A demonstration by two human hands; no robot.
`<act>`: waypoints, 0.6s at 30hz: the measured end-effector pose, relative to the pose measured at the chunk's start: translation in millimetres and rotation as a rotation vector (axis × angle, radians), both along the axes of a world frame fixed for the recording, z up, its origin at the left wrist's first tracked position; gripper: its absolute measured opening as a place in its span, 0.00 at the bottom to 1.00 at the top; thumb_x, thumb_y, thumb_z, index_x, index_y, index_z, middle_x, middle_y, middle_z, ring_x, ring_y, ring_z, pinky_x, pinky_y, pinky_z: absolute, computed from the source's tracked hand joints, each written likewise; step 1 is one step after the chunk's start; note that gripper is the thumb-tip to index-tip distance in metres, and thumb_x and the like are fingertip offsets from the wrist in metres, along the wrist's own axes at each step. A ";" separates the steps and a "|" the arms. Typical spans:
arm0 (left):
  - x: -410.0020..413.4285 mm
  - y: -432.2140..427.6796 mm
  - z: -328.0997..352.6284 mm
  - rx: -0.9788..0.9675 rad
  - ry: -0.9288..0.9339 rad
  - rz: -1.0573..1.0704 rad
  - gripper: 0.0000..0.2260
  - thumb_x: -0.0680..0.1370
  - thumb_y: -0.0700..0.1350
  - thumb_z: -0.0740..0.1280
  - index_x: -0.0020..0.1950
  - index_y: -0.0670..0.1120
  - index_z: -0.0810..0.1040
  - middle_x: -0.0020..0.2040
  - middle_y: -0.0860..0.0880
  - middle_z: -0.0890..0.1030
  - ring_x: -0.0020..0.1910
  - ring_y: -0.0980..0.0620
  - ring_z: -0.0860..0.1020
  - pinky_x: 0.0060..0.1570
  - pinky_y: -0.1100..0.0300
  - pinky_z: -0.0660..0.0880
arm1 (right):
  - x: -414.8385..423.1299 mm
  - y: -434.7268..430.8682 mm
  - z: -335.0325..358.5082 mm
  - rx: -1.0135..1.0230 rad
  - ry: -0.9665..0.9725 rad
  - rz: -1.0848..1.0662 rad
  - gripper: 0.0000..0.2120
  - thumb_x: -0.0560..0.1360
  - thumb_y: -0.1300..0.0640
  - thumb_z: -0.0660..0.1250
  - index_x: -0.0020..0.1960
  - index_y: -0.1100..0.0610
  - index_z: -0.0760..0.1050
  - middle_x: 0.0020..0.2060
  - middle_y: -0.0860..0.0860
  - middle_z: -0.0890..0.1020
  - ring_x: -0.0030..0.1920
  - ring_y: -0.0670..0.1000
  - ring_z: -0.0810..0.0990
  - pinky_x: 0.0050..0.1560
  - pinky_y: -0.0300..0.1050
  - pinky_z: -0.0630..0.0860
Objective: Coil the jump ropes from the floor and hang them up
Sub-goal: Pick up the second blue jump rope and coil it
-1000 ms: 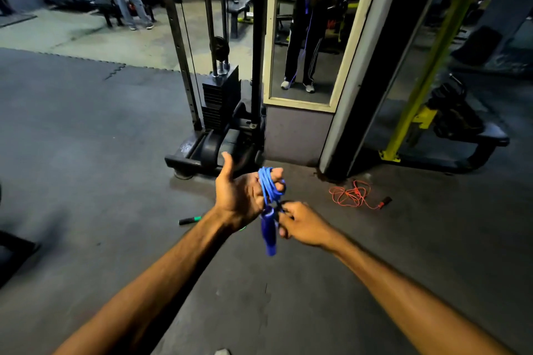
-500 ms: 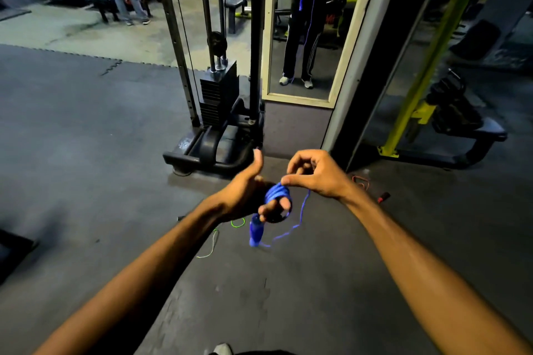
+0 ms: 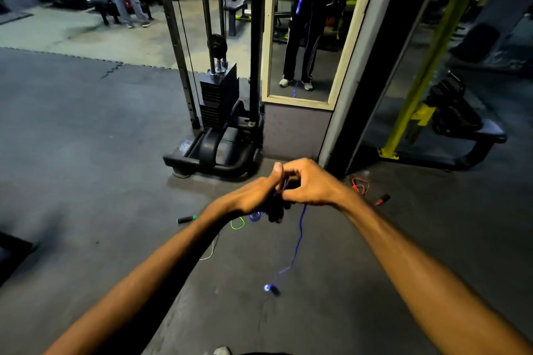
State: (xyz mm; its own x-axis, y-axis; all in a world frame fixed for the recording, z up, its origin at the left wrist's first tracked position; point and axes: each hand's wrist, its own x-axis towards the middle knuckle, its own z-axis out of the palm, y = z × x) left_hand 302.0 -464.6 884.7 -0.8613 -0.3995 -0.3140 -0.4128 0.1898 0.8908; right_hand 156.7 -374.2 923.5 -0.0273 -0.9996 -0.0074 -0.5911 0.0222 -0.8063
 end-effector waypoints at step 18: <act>12.8 -3.5 -10.7 0.366 0.299 0.238 0.40 0.73 0.74 0.41 0.38 0.44 0.80 0.37 0.42 0.81 0.38 0.46 0.77 0.43 0.52 0.67 | 17.8 15.4 -27.6 0.177 -0.050 0.047 0.05 0.76 0.65 0.65 0.42 0.62 0.78 0.31 0.55 0.80 0.25 0.43 0.73 0.29 0.38 0.72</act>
